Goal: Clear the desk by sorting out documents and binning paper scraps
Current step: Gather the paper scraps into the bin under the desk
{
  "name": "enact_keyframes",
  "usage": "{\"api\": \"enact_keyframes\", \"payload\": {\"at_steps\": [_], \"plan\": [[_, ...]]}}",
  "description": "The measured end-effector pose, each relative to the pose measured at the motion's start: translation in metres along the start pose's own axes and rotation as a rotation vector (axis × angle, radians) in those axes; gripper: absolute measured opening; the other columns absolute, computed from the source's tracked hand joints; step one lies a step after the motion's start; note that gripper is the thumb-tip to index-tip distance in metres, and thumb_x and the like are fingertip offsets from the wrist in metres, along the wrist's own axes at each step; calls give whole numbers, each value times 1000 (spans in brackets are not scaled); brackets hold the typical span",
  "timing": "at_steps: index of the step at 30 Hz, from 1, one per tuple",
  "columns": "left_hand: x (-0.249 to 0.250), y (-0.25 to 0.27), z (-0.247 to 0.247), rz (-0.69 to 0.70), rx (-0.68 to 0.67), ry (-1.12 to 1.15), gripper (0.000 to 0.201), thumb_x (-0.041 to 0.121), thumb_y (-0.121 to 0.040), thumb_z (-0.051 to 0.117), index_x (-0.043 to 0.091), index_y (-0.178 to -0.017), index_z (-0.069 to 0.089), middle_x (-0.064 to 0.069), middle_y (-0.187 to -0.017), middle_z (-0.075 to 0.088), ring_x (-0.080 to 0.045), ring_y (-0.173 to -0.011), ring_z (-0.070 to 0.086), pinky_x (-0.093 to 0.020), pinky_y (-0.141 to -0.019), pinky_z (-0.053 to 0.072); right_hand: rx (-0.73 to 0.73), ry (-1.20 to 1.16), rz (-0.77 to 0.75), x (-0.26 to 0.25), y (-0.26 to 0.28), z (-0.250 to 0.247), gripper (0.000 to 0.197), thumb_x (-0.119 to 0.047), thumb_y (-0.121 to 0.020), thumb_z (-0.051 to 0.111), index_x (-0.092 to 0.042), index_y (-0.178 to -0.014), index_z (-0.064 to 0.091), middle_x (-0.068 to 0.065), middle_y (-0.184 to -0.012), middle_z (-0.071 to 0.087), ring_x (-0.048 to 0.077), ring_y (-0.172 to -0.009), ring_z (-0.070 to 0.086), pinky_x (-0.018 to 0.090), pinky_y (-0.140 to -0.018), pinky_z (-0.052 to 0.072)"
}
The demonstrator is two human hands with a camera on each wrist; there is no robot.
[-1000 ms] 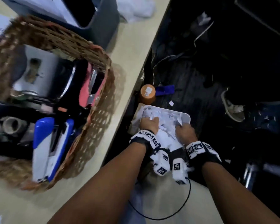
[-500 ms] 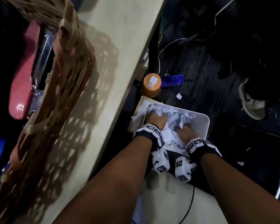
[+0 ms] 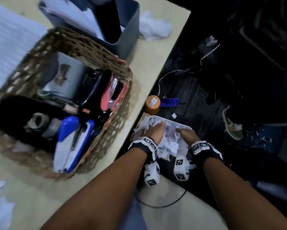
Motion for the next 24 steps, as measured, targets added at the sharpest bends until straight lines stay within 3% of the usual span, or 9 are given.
{"api": "enact_keyframes", "payload": {"at_steps": [3,5,8,10,12,15,18,21,24], "plan": [[20,77,-13,135,-90,-20,55,43,-105,23,11,-147,36,-16,-149,40,-27,-130,43,-29,-103,32,37,29,-105,-33,79,-19,25,-41,-82,62,-17,-86,68,7,-93,60,22,-95,55,33,-82,43],[23,127,-24,214,-138,-9,54,48,-102,31,15,-142,45,-11,-148,43,-26,-127,46,-25,-97,33,66,35,-165,-50,132,-21,30,-48,-66,60,-18,-67,63,5,-81,63,25,-87,58,38,-78,48],[8,192,-54,339,-228,31,38,42,-99,46,14,-123,57,-10,-126,58,-27,-108,60,-38,-89,50,94,44,-367,-82,219,1,32,-45,-65,58,-19,-79,70,7,-86,71,27,-88,66,44,-83,56],[-14,232,-82,389,-255,122,29,35,-100,49,12,-114,57,-12,-113,62,-26,-88,65,-34,-69,56,173,58,-553,-107,276,27,23,-33,-80,60,-12,-85,69,8,-87,71,25,-88,65,40,-84,53],[-50,269,-119,413,-225,210,23,33,-99,51,13,-110,56,-12,-104,66,-27,-81,66,-30,-60,54,275,20,-737,-130,326,65,15,-19,-88,59,-7,-90,66,4,-80,66,19,-81,60,32,-80,46],[-118,309,-181,453,-34,331,25,31,-98,53,10,-110,60,-10,-97,71,-25,-81,67,-26,-56,51,256,-51,-1032,-162,386,134,6,-13,-85,61,-16,-89,59,-7,-66,56,11,-66,51,31,-72,43],[-204,340,-239,450,311,470,19,22,-97,55,12,-111,62,-11,-92,71,-20,-69,63,-21,-52,45,90,92,-1269,-181,424,216,14,-9,-82,61,-19,-91,56,2,-73,59,10,-64,50,25,-66,41],[-300,368,-282,389,716,537,18,13,-92,58,11,-108,64,-11,-92,70,-21,-75,61,-21,-59,47,-139,416,-1457,-180,441,295,28,-18,-79,65,-15,-106,59,4,-99,59,16,-90,56,30,-80,46],[-404,392,-299,246,1056,429,16,15,-90,60,16,-104,66,-5,-101,68,-19,-90,61,-27,-81,48,-242,798,-1451,-164,426,351,64,-48,-75,65,-17,-129,51,9,-133,47,28,-126,44,45,-103,39]]}}
Point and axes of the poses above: each hand's wrist, its own y-axis away from the middle knuckle, its own z-axis out of the palm, x = y × z, the point moved 4 cm from there along -y, towards the middle knuckle
